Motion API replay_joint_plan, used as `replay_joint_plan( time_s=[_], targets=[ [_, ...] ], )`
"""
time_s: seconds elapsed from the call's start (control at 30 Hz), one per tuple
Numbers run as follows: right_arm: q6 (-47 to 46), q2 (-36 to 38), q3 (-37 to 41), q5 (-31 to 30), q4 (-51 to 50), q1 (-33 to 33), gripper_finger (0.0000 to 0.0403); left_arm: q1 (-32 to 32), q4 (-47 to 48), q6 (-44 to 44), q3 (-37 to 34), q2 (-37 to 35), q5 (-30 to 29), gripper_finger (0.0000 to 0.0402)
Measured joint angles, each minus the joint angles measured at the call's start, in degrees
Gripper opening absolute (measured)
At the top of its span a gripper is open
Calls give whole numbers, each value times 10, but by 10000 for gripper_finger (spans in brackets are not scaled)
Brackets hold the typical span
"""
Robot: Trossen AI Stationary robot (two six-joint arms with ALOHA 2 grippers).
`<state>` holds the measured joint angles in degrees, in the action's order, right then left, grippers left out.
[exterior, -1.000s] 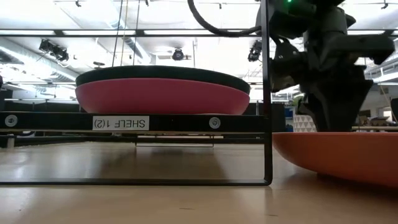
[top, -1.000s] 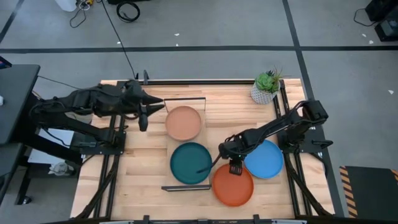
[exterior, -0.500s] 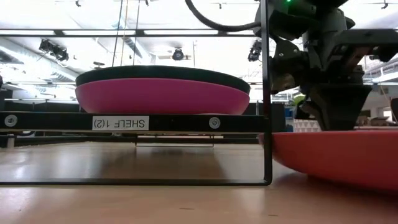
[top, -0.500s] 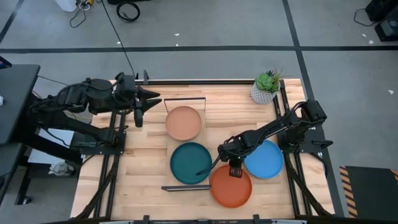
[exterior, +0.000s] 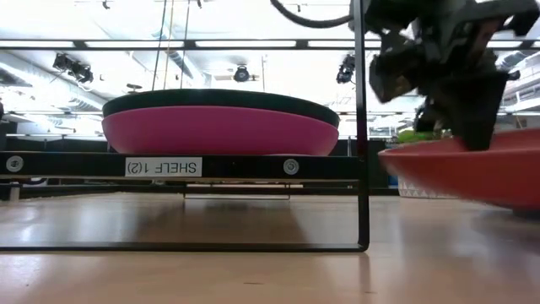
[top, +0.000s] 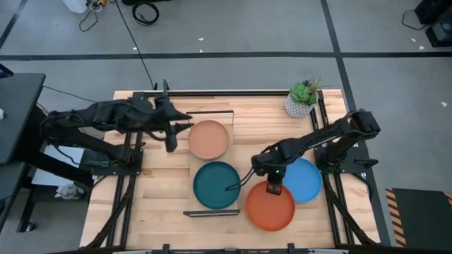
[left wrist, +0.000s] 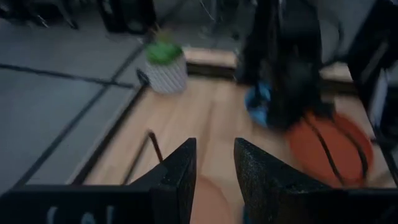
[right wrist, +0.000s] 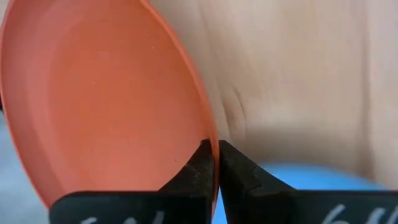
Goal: Place and stack plates onto a shelf
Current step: Stack the orange plate on top of the dark green plate on the shelf
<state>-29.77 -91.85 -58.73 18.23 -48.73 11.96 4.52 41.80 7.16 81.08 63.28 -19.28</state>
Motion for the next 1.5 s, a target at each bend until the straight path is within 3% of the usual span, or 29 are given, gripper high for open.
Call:
replay_joint_plan(
  time_s=[0.37,0.73,1.03,1.5],
  targets=[
    [-23,86,-97,-19,-216,-34,17,21,45,-46,-1,44,28,116],
    [-138,82,-216,-119,-250,-86,18,51,76,-61,-1,51,22,116],
    [-183,-3,-245,-145,-121,-104,18,50,78,-7,-1,50,-29,116],
    [-179,-97,-245,-139,58,-79,18,51,80,149,-1,50,-30,116]
  ],
)
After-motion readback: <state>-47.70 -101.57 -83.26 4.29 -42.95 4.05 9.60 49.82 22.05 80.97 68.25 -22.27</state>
